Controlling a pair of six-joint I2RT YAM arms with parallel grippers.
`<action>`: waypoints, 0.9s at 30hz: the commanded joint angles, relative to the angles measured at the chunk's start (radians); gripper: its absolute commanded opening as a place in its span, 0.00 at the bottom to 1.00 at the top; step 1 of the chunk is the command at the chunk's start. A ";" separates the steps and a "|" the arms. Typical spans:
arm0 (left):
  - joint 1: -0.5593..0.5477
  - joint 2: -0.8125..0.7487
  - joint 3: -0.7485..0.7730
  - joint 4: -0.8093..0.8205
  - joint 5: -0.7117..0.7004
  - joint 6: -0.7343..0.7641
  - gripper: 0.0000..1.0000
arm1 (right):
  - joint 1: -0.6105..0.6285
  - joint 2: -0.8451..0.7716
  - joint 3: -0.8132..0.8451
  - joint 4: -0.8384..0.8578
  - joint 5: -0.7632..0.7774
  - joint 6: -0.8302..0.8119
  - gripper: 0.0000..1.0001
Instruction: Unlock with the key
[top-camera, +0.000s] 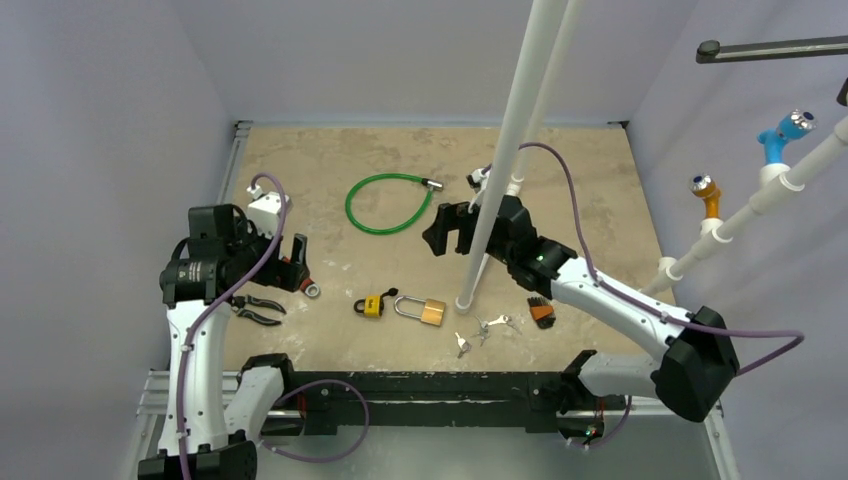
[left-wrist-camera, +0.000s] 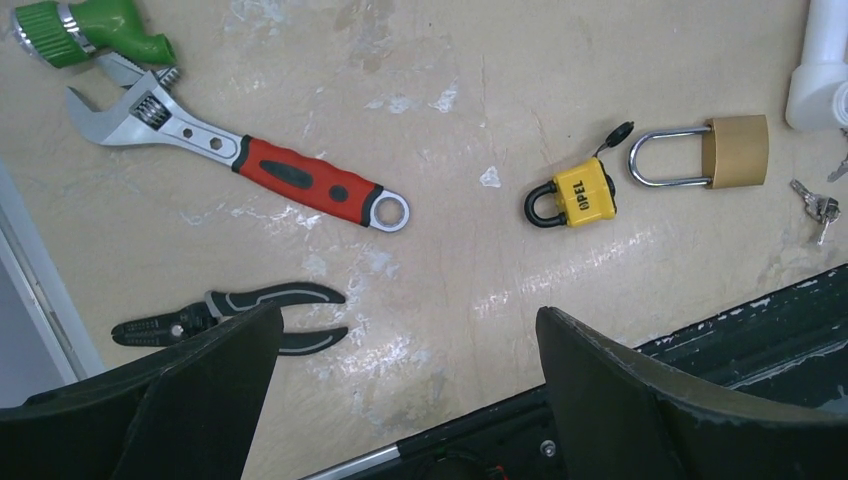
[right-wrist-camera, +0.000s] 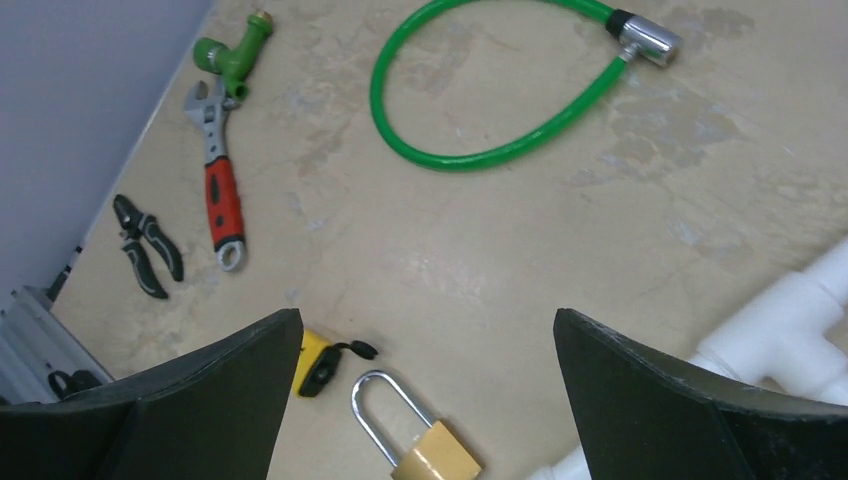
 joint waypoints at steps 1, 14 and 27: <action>0.005 0.008 0.031 0.041 0.056 0.043 1.00 | 0.008 0.036 0.123 -0.022 -0.003 0.003 0.98; 0.004 -0.066 0.054 -0.019 0.108 0.068 1.00 | -0.183 -0.261 0.066 -0.340 0.384 0.102 0.99; 0.004 -0.065 0.071 -0.031 0.121 0.068 1.00 | -0.162 -0.569 -0.076 -0.532 -0.068 0.066 0.87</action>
